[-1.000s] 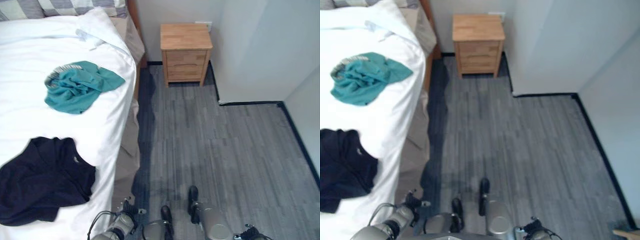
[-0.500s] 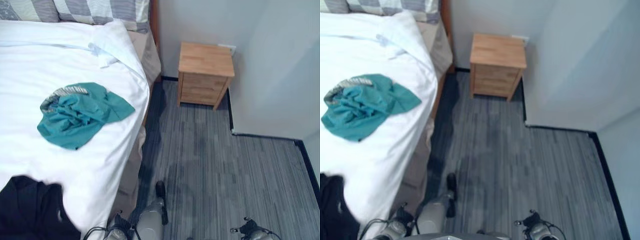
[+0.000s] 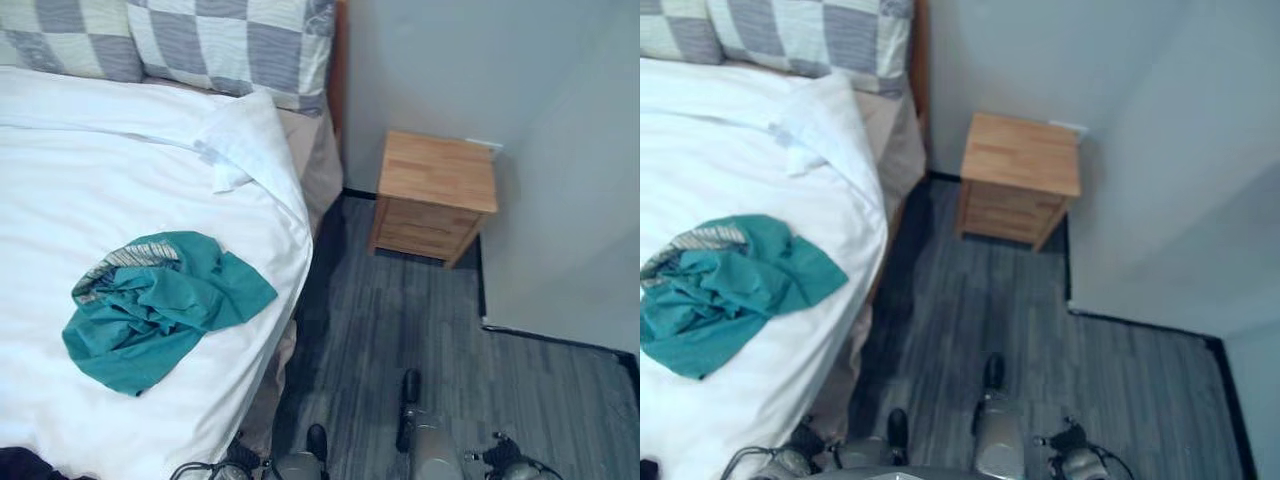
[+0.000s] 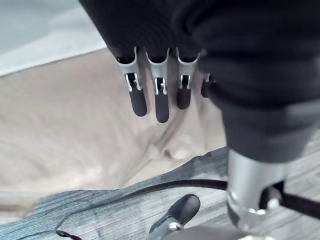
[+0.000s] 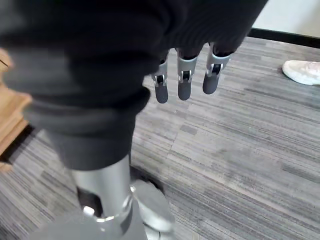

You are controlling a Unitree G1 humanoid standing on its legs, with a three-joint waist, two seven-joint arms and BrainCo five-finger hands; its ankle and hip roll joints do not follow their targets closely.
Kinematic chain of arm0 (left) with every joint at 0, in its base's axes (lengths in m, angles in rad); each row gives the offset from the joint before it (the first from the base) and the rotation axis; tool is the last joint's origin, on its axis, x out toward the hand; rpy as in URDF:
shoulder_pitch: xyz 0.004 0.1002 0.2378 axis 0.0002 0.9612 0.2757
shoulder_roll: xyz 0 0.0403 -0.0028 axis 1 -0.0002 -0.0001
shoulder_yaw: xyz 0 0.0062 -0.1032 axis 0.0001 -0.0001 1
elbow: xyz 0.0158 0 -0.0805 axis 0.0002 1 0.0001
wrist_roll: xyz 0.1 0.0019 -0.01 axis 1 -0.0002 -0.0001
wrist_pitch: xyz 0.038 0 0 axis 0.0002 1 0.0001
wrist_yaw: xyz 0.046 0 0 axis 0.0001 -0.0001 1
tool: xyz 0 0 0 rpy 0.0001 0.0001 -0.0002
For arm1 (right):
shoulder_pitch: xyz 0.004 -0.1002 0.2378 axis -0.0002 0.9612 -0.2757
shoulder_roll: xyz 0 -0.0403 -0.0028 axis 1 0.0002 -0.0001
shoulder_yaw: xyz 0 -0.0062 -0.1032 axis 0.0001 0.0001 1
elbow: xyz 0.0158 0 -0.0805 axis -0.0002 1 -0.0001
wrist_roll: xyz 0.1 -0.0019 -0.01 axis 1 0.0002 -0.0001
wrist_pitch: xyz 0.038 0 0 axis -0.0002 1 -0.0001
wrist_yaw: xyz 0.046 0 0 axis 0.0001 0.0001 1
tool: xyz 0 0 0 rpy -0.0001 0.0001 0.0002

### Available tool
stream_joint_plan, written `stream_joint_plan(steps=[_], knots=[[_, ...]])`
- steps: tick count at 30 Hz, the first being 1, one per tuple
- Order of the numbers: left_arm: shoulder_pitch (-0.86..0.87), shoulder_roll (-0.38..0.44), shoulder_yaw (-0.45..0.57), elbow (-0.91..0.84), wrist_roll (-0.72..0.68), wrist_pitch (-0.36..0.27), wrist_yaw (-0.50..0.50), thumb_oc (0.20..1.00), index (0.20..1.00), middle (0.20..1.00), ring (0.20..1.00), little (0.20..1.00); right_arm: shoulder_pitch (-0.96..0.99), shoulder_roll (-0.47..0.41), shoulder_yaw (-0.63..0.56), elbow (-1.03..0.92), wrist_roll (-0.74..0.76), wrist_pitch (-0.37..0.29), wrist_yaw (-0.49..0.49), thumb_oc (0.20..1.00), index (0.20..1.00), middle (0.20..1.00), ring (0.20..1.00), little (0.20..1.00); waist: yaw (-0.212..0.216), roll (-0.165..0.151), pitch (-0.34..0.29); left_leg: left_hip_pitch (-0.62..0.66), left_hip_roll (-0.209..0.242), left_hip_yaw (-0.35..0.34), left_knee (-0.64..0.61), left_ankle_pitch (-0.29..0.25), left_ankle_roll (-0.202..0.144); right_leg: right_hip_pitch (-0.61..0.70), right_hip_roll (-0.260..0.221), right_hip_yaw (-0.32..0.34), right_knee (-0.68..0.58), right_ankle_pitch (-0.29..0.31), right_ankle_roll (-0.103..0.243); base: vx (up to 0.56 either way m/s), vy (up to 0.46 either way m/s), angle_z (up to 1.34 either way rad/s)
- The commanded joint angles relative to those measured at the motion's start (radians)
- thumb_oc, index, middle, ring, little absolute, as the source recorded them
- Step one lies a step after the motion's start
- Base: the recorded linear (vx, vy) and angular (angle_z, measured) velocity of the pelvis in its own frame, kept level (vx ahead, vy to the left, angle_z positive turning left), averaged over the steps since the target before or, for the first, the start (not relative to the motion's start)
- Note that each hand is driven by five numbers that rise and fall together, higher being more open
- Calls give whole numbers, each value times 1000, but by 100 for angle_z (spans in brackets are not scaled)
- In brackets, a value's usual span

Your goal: Tidy up the quilt and then pick up the clothes from the bed and put them into the laundry hamper.

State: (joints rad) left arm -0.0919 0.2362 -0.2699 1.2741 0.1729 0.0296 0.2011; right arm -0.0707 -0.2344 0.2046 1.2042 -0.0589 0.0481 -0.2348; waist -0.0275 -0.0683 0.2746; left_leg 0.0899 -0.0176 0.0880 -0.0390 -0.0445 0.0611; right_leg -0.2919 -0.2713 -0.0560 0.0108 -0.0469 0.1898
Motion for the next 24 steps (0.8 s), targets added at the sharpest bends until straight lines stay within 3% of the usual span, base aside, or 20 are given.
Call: stream_joint_plan(steps=[1, 2, 3, 4, 5, 6, 7, 8, 9, 10, 11, 12, 13, 14, 15, 16, 18, 19, 22, 24], knots=[[-62, 32, -6, 0, 38, -33, 40, 1000, 1000, 1000, 1000, 1000, -14, -23, 8, -32, 9, -7, -2, 1000, 1000, 1000, 1000, 1000, -12, 35, -12, 155, 120, -6, 73, -134, -157, 94, 34, -29, -18, 138, 49, 335, -246, 31], [-56, 28, -3, -1, 33, -34, 40, 1000, 1000, 1000, 1000, 1000, -15, -23, 15, -34, 2, -5, 3, 1000, 1000, 1000, 1000, 1000, -15, 41, -16, 152, 138, -11, 109, -117, -166, 104, 47, -33, 0, 137, 43, 586, -520, 38], [-41, 22, 11, -2, 8, -32, 46, 1000, 1000, 1000, 1000, 1000, -25, -33, 48, -32, -25, -7, 6, 1000, 1000, 1000, 1000, 1000, -8, 53, -16, 57, 189, -35, 368, 25, -179, 146, 87, -49, 2, 130, 1, 363, -344, 43], [-41, 22, 11, -2, 8, -32, 46, 1000, 1000, 1000, 1000, 1000, -25, -32, 48, -32, -25, -7, 6, 1000, 1000, 1000, 1000, 1000, -10, 51, -19, 53, 187, -38, 368, 27, -179, 144, 84, -50, 1, 131, 1, 429, -638, 62], [-42, 21, 16, -21, -18, -35, 50, 1000, 1000, 1000, 1000, 1000, -31, -50, 74, -54, -38, -6, 5, 1000, 1000, 1000, 1000, 1000, 22, 22, 22, -111, 197, -61, 646, 125, -140, 213, 90, -79, -5, 103, -62, 168, -359, 28], [-43, 22, 16, -22, -18, -34, 50, 1000, 1000, 1000, 1000, 1000, -31, -50, 73, -54, -38, -5, 5, 1000, 1000, 1000, 1000, 1000, 17, 27, 22, -122, 201, -69, 661, 119, -140, 213, 93, -85, -4, 103, -62, 347, -583, 13], [-50, 17, 10, -31, -32, -30, 64, 1000, 1000, 1000, 1000, 1000, -56, -64, 84, -65, -38, -4, 1, 1000, 1000, 1000, 1000, 1000, 38, 8, 51, -219, 203, -9, 741, 83, -126, 263, 96, -102, -17, 71, -88, 168, -216, -16], [-51, 16, 10, -31, -32, -29, 64, 1000, 1000, 1000, 1000, 1000, -57, -64, 84, -65, -38, -4, 1, 1000, 1000, 1000, 1000, 1000, 39, 9, 52, -218, 204, -9, 744, 80, -125, 264, 98, -102, -16, 70, -88, 416, -310, -12], [-55, -2, -3, -37, -29, -32, 59, 1000, 1000, 1000, 1000, 1000, -78, -77, 106, -51, -58, 0, 5, 1000, 1000, 1000, 1000, 1000, 65, 14, 54, -288, 145, 46, 648, 3, -120, 313, 108, -116, -32, 36, -85, 240, -84, -5], [-55, -2, -3, -37, -29, -32, 59, 1000, 1000, 1000, 1000, 1000, -79, -77, 106, -51, -58, 0, 5, 1000, 1000, 1000, 1000, 1000, 65, 12, 52, -289, 142, 47, 644, 6, -119, 311, 106, -116, -33, 37, -84, 358, -95, 14], [-52, -9, -4, -40, -28, -34, 56, 1000, 1000, 1000, 1000, 1000, -79, -82, 115, -45, -68, -1, 6, 1000, 1000, 1000, 1000, 1000, 71, 20, 43, -297, 117, 92, 560, -11, -107, 321, 108, -127, -30, 21, -79, 372, -35, 14], [-40, -16, -12, -45, -7, -33, 41, 1000, 1000, 1000, 1000, 1000, -70, -90, 115, -54, -70, -12, 3, 1000, 1000, 1000, 1000, 1000, 74, 45, 18, -285, 104, 269, 358, -4, -95, 361, 135, -175, -17, -29, -72, 375, -34, 13], [-39, -16, -12, -45, -7, -33, 41, 1000, 1000, 1000, 1000, 1000, -70, -90, 115, -54, -70, -12, 3, 1000, 1000, 1000, 1000, 1000, 75, 44, 18, -282, 102, 271, 353, -2, -95, 361, 133, -173, -16, -30, -71, 458, -50, 23], [-39, -17, -14, -47, 3, -25, 33, 1000, 1000, 1000, 1000, 1000, -74, -96, 104, -79, -62, -14, -1, 1000, 1000, 1000, 1000, 1000, 64, 51, 8, -257, 127, 367, 292, -4, -117, 385, 145, -194, 6, -79, -59, 446, 30, 57], [-31, -16, -6, -57, 10, -19, 32, 1000, 1000, 1000, 1000, 1000, -67, -102, 103, -192, -80, -21, -7, 1000, 1000, 1000, 1000, 1000, 60, 49, -12, -185, 107, 407, 198, -16, -78, 386, 148, -239, 97, -91, -49, 446, 35, 71], [-29, -16, -7, -58, 10, -19, 32, 1000, 1000, 1000, 1000, 1000, -63, -103, 103, -197, -80, -18, -6, 1000, 1000, 1000, 1000, 1000, 59, 48, -12, -182, 103, 406, 193, -16, -76, 385, 145, -240, 103, -94, -47, 358, 81, 81], [-27, -10, 4, -74, 14, -15, 31, 1000, 1000, 1000, 1000, 1000, -45, -128, 96, -376, -124, -28, -7, 1000, 1000, 1000, 1000, 1000, 46, 35, -7, -122, 53, 360, 134, -46, -35, 300, 89, -301, 387, -26, 21, 297, 89, 70], [-14, 3, 30, -101, 18, -11, 51, 1000, 1000, 1000, 1000, 1000, -32, -181, 85, -636, -179, -47, 5, 1000, 1000, 1000, 1000, 1000, 27, 26, 17, -69, 41, 339, 103, -52, -14, 239, 49, -262, 566, 97, 68, 266, 80, 65], [-20, 6, 47, -109, 8, -11, 72, 1000, 1000, 1000, 1000, 1000, -3, -254, 57, -842, -212, -77, 7, 1000, 1000, 1000, 1000, 1000, 17, 40, 35, -30, 57, 296, 49, -24, -5, 127, 57, -198, 679, 103, 45, 154, -18, 134], [-25, 10, 50, -112, 13, -20, 80, 1000, 1000, 1000, 1000, 1000, -20, -325, 37, -990, -235, -110, 16, 1000, 1000, 1000, 1000, 1000, 14, 26, 48, -23, 55, 218, 45, -21, -15, 109, 81, -142, 540, 75, 16, 279, -233, 175]])
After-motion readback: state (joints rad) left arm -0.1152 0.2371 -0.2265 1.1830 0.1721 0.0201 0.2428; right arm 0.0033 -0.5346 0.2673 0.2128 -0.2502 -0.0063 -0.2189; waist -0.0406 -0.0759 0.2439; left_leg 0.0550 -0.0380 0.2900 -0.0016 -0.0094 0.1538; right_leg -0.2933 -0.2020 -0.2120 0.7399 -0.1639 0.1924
